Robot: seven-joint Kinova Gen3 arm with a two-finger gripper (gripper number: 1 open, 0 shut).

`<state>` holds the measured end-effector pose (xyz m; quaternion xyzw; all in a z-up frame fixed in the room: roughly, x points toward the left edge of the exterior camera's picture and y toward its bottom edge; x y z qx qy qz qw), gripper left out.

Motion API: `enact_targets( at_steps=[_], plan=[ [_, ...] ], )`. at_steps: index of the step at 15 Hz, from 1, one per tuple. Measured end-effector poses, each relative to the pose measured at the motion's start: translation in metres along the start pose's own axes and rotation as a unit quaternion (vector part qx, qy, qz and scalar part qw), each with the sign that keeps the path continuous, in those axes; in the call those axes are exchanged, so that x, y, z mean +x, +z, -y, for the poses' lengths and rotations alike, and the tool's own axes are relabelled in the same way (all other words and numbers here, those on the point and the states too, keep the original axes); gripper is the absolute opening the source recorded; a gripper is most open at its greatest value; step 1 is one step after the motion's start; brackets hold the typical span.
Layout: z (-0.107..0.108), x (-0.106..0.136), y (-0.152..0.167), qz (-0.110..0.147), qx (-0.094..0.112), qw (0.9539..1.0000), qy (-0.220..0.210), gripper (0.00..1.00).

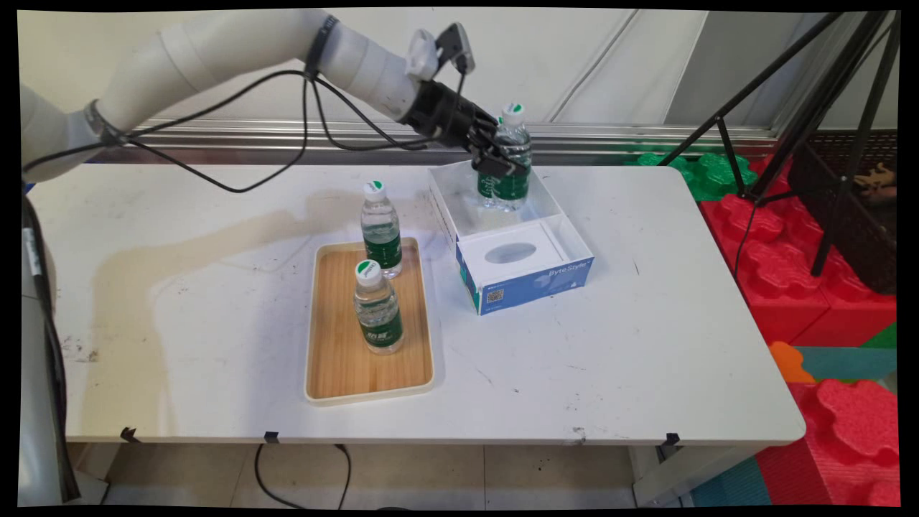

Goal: Place the picked object on the tray

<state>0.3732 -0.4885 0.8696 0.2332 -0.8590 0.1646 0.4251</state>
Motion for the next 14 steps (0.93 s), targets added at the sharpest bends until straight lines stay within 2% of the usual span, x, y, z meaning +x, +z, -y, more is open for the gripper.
enact_targets(
  at_steps=[9,14],
  plan=[
    [-0.019,0.015,-0.085,-0.023,0.003,0.9997,-0.001,0.00],
    [-0.036,0.021,-0.143,-0.031,0.002,0.9995,0.000,0.00]
  ],
)
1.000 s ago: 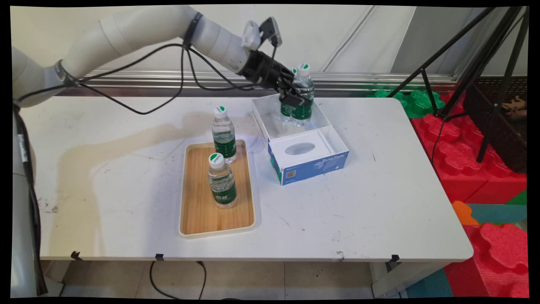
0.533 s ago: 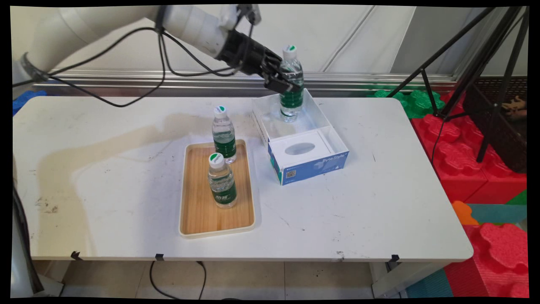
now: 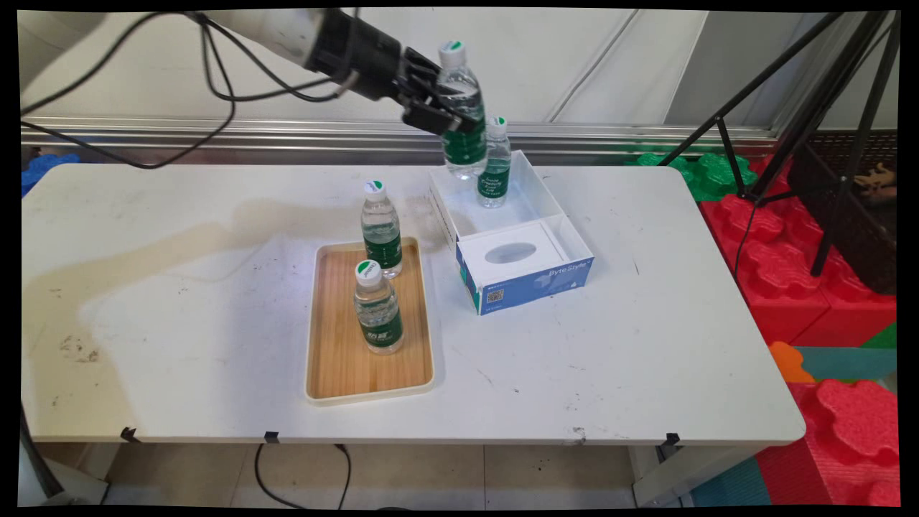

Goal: Place the picked object on the tray

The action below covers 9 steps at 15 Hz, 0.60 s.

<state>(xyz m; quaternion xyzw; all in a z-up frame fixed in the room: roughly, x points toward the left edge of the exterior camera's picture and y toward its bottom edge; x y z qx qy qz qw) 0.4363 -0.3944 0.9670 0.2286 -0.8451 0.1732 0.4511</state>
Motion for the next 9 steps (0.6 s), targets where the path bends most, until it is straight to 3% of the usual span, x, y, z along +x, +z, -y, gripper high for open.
enact_targets(
  at_steps=[9],
  plan=[
    [-0.028,-0.011,-0.081,0.010,-0.012,0.9999,-0.007,0.00]
  ],
)
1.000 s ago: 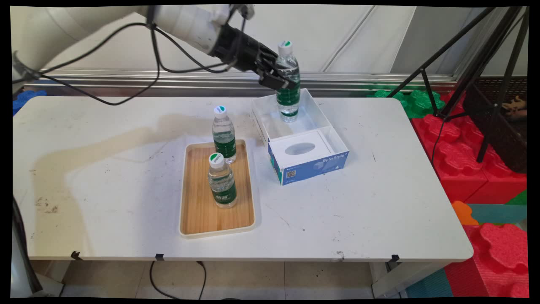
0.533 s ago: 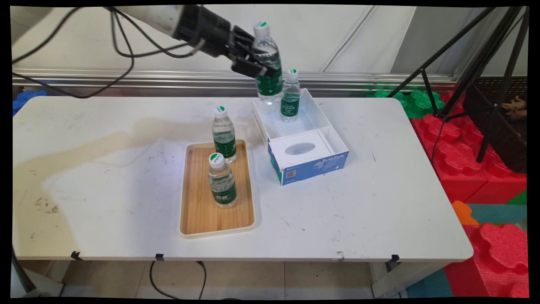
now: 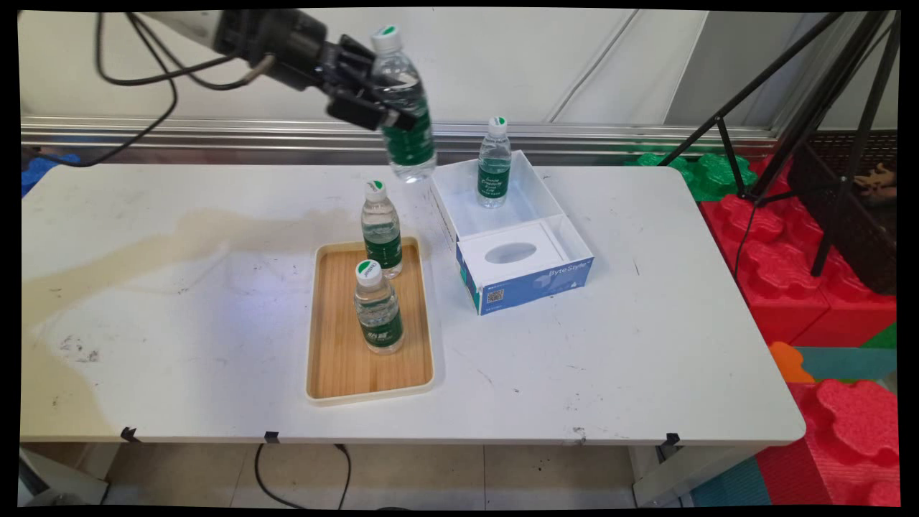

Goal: Place the picked object on the tray

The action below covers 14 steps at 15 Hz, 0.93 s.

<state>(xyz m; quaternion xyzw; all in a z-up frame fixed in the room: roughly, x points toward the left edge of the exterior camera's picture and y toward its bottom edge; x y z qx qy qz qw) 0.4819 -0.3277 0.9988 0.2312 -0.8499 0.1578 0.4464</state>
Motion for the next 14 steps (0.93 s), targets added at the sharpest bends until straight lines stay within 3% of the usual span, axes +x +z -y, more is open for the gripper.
enact_targets(
  at_steps=[9,14],
  plan=[
    [-0.027,-0.051,-0.052,0.047,-0.021,0.9986,0.011,0.00],
    [-0.026,-0.085,-0.051,0.072,-0.017,0.9971,0.014,0.00]
  ],
)
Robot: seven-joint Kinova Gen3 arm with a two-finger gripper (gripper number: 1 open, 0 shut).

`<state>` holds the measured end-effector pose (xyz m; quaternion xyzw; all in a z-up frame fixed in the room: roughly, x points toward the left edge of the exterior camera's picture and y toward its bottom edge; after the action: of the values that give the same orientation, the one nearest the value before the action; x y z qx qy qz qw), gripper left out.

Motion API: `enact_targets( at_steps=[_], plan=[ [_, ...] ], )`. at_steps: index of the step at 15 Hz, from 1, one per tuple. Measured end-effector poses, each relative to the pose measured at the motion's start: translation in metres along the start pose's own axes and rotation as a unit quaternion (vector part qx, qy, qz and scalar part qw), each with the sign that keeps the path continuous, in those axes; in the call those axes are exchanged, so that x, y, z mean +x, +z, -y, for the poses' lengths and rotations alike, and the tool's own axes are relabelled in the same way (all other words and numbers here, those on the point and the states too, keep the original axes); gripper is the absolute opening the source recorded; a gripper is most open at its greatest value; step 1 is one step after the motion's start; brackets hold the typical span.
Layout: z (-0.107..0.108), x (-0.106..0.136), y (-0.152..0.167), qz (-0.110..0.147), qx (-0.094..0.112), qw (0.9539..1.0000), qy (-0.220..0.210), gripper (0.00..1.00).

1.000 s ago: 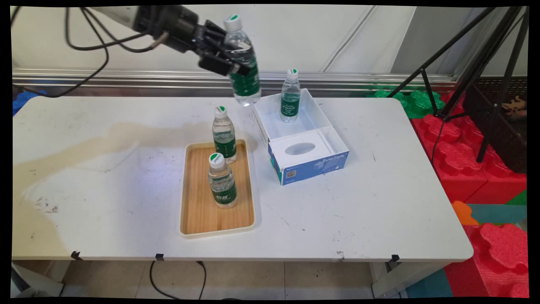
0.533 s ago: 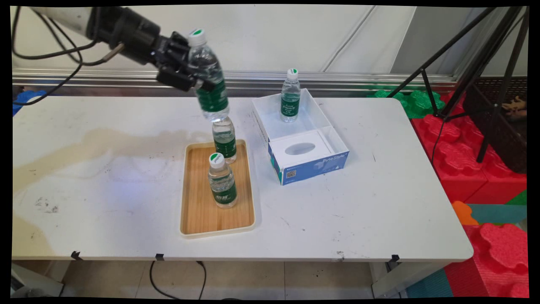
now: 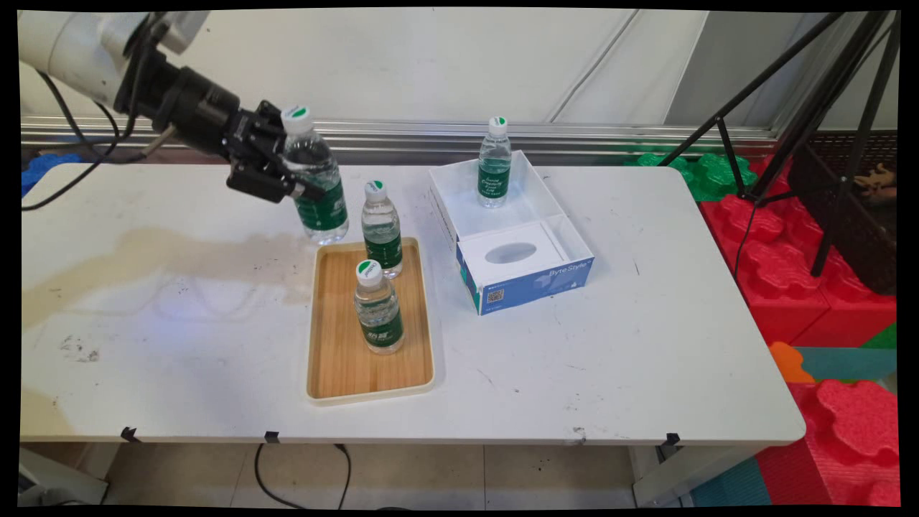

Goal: Place the picked object on the tray

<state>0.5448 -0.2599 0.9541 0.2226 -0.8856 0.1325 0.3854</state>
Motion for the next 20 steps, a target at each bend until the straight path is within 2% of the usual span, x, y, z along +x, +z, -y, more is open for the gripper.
enact_targets(
  at_steps=[5,10,16,20],
  plan=[
    [0.009,-0.045,0.025,0.025,0.006,0.9996,-0.007,0.00],
    [0.021,-0.074,0.050,0.039,0.008,0.9991,-0.013,0.00],
    [0.035,-0.098,0.091,0.031,0.009,0.9993,-0.019,0.00],
    [0.039,-0.108,0.105,0.030,0.008,0.9993,-0.021,0.00]
  ],
)
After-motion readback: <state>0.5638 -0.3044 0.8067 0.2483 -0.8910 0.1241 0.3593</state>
